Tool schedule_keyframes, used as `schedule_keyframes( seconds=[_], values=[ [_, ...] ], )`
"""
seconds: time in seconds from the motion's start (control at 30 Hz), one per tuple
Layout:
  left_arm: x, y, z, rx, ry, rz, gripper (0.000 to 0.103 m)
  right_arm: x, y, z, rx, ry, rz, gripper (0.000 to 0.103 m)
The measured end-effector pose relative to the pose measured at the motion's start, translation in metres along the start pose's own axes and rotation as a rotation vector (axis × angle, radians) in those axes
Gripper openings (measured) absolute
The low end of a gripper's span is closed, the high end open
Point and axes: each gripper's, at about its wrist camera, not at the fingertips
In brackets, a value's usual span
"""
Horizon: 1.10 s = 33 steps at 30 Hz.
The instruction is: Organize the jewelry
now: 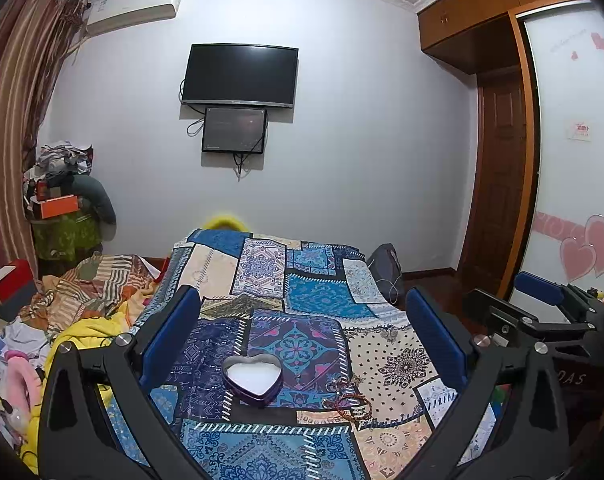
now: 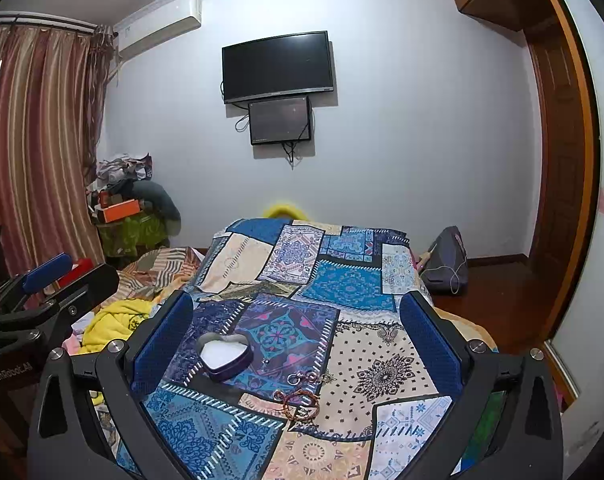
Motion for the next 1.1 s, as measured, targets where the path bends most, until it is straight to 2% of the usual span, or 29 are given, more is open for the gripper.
schedule_keyframes(
  seconds=[1.1],
  values=[
    [0.0001, 0.0042, 0.0031, -0.005, -0.017, 0.002, 0.103, -0.0021, -0.0021, -0.0019, 0.004, -0.004, 0.0, 0.103]
  ],
)
Point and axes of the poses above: each gripper's, at about its wrist camera, not at the fingertips, and z roughly the way its jaws point, x to its right, y to its underside, and after that the axes turned 2 degrees about z, right-handed
